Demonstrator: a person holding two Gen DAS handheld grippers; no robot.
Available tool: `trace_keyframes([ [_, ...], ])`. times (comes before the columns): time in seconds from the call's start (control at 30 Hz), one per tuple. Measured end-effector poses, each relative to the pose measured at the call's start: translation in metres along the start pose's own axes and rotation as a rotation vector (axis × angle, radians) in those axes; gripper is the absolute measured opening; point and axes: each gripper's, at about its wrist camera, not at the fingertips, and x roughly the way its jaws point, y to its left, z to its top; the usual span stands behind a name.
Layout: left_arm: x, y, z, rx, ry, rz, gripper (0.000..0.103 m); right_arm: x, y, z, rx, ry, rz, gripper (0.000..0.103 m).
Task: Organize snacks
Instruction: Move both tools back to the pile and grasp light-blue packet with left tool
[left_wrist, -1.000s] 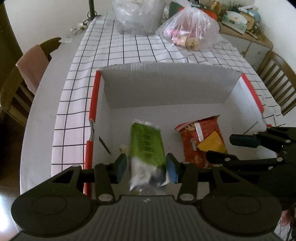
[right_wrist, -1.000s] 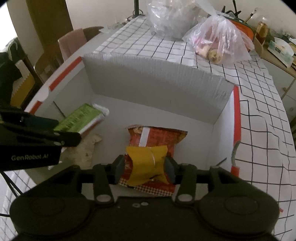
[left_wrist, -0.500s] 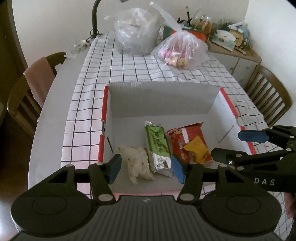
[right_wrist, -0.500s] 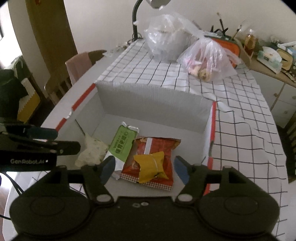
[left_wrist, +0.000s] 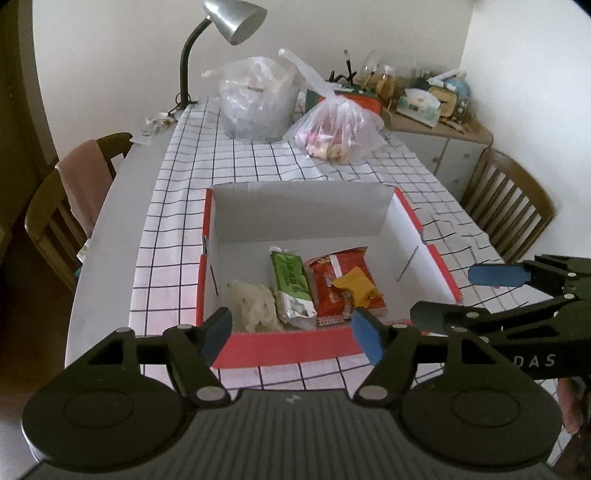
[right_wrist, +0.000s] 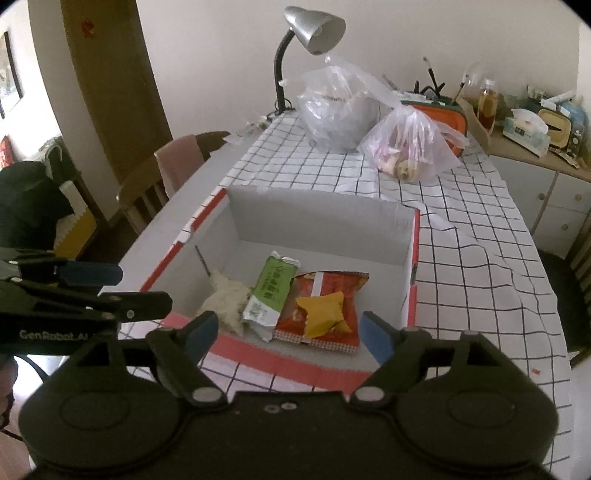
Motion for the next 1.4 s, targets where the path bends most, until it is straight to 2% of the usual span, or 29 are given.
trace_keyframes([
  [0.13,-0.017,-0.003,-0.014,0.012,-0.027,-0.01,0.076,-0.017,0.004,-0.012,0.007,-0.013,0.01,0.086],
  [0.2,-0.024,-0.005,-0.022,0.012,-0.035,-0.016,0.077,-0.024,0.007,-0.019,0.011,-0.02,0.012,0.093],
  [0.4,-0.034,-0.002,-0.048,-0.002,-0.011,-0.032,0.08,-0.044,0.014,-0.046,0.014,-0.03,0.014,0.102],
  [0.7,-0.029,0.004,-0.093,-0.017,0.071,-0.049,0.08,-0.054,0.007,-0.102,0.067,0.03,-0.02,0.102],
  [1.03,-0.007,0.016,-0.116,-0.045,0.153,-0.043,0.08,-0.048,-0.018,-0.143,0.111,0.092,-0.098,0.101],
  [1.2,0.016,0.02,-0.122,-0.066,0.199,-0.023,0.08,-0.028,-0.036,-0.154,0.096,0.146,-0.135,0.099],
  [1.4,0.041,0.029,-0.128,-0.059,0.266,-0.004,0.08,-0.005,-0.054,-0.153,0.035,0.203,-0.141,0.097],
])
